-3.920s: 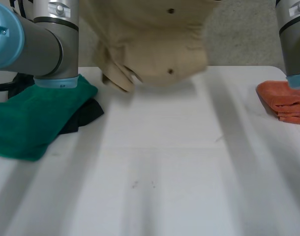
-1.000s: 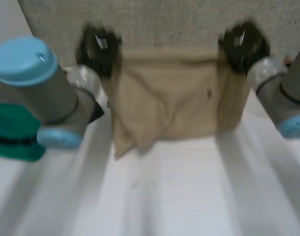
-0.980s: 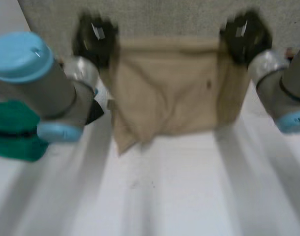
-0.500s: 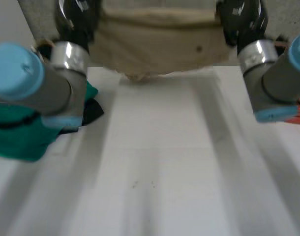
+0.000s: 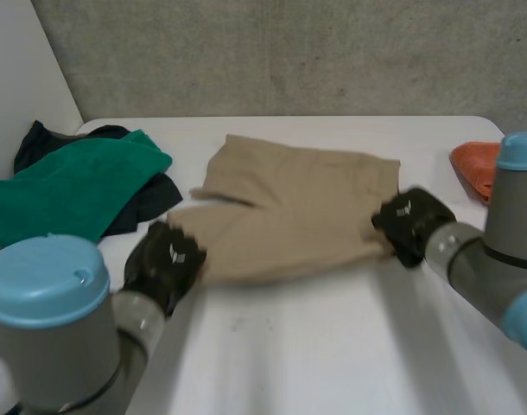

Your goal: Fold the laundry.

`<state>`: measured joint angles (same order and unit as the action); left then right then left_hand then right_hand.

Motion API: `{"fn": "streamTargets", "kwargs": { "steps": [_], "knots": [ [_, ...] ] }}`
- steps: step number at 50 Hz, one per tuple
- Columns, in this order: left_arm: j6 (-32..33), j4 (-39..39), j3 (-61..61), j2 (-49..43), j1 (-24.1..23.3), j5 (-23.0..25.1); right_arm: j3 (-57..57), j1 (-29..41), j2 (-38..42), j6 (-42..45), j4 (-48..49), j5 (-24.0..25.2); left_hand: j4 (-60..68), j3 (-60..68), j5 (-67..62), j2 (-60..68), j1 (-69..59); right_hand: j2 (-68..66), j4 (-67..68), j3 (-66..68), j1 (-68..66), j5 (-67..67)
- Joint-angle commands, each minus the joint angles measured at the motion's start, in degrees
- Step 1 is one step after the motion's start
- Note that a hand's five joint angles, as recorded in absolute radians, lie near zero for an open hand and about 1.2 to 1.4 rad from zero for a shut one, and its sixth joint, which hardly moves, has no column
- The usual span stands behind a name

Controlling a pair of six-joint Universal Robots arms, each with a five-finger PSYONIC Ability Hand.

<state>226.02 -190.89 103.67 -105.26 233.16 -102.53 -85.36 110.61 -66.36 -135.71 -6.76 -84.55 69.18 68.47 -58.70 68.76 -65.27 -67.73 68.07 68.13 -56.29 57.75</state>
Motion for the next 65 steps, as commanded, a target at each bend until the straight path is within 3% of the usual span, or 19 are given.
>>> {"fn": "streamTargets", "kwargs": {
  "steps": [1, 2, 5, 10, 17, 25, 31, 35, 36, 37, 38, 40, 44, 51, 55, 61, 65],
  "knots": [
    [-1.1, 26.2, 5.0, 7.3, -3.5, 0.1, -8.8, -0.8, -9.7, 10.0, -22.8, 0.9, 10.8, 11.5, -11.3, 11.2, -14.7, -12.3, 11.9, 11.9, -23.7, 12.2],
    [-1.6, 29.8, 5.1, 7.4, -4.2, 0.2, -10.8, -2.0, -10.8, 12.7, -24.4, 1.1, 10.8, 11.5, -11.3, 11.2, -14.7, -12.3, 11.9, 11.9, -23.7, 12.2],
    [-2.9, 29.5, 4.0, 7.3, -4.8, 0.2, -11.8, -2.9, -10.8, 15.2, -23.6, 1.6, 10.8, 11.5, -11.3, 11.2, -14.7, -12.3, 11.9, 11.9, -23.7, 12.2],
    [-2.9, 18.7, -2.5, 2.4, -4.3, 0.1, -9.6, -3.5, -9.4, 15.2, -15.7, 1.2, 10.8, 11.5, -11.3, 11.2, -14.7, -12.3, 11.9, 11.9, -23.7, 12.2],
    [-2.5, 3.3, -17.2, -11.5, -1.3, -0.2, 0.3, -2.2, 2.0, 10.0, -0.8, -1.2, 10.8, 11.5, -11.3, 11.2, -14.7, -12.3, 11.9, 11.9, -23.7, 12.2],
    [-0.4, -12.2, -36.2, -28.6, 0.4, 0.8, 10.7, -0.6, 12.3, 9.8, 15.7, -4.7, 10.8, 11.5, -11.3, 11.2, -14.7, -12.3, 11.9, 11.9, -23.7, 12.2],
    [8.5, -24.9, -45.7, -39.0, 4.3, 8.4, 18.9, -0.5, 21.4, 11.0, 26.2, -4.8, 10.8, 11.5, -11.3, 11.2, -14.7, -12.3, 11.9, 11.9, -23.7, 12.2],
    [10.0, -29.3, -50.2, -43.7, 5.7, 12.3, 24.8, -0.4, 27.6, 11.1, 28.6, -5.2, 10.8, 11.5, -11.3, 11.2, -14.7, -12.3, 11.9, 11.9, -23.7, 12.2],
    [10.0, -29.8, -51.1, -44.6, 5.8, 12.6, 25.9, -0.4, 28.8, 11.1, 28.6, -5.2, 0.4, 1.1, -0.8, 0.8, -4.3, -5.8, 5.5, 5.4, -17.3, 5.8],
    [9.8, -30.1, -52.0, -45.4, 5.8, 12.8, 26.8, -0.4, 29.9, 11.1, 28.6, -5.2, -20.2, -19.5, 19.8, -19.8, 16.3, 17.5, -17.9, -17.9, 6.1, -17.6],
    [9.4, -30.3, -53.0, -46.4, 5.8, 13.1, 28.0, -0.3, 31.6, 11.1, 28.7, -5.2, -59.2, -58.5, 58.7, -58.8, 55.3, 57.7, -58.1, -58.1, 46.3, -57.8],
    [8.8, -30.7, -53.1, -46.7, 5.8, 13.5, 28.3, -0.3, 32.4, 10.3, 29.2, -4.9, -55.8, -55.1, 55.3, -55.4, 51.9, 57.7, -58.1, -58.1, 46.3, -57.8],
    [7.2, -30.3, -51.6, -45.7, 5.7, 12.9, 27.3, -0.2, 29.9, 6.0, 29.2, -4.9, -59.2, -58.5, 58.7, -58.8, 55.3, 57.7, -58.1, -58.1, 46.3, -57.8],
    [4.0, -30.9, -39.4, -34.6, 5.0, 12.7, 17.2, -1.4, 13.0, -10.8, 27.8, -4.2, -59.2, -58.5, 58.7, -58.8, 55.3, 57.7, -58.1, -58.1, 46.3, -57.8],
    [0.7, -30.8, -31.0, -28.0, 3.9, 12.6, 9.8, -4.9, 4.2, -18.3, 20.6, -1.2, -59.2, -58.5, 58.7, -58.8, 55.3, 57.7, -58.1, -58.1, 46.3, -57.8],
    [-5.3, -30.2, -20.9, -19.9, 3.9, 11.6, 5.2, -7.9, 1.9, -21.2, 5.6, 2.3, -59.2, -58.5, 58.7, -58.8, 55.3, 57.7, -58.1, -58.1, 46.3, -57.8],
    [-8.8, -30.2, -16.8, -17.5, 3.6, 11.1, 2.6, -9.0, 2.0, -21.3, 2.5, 2.8, -59.2, -58.5, 58.7, -58.8, 55.3, 57.7, -58.1, -58.1, 46.3, -57.8]
  ]
}}
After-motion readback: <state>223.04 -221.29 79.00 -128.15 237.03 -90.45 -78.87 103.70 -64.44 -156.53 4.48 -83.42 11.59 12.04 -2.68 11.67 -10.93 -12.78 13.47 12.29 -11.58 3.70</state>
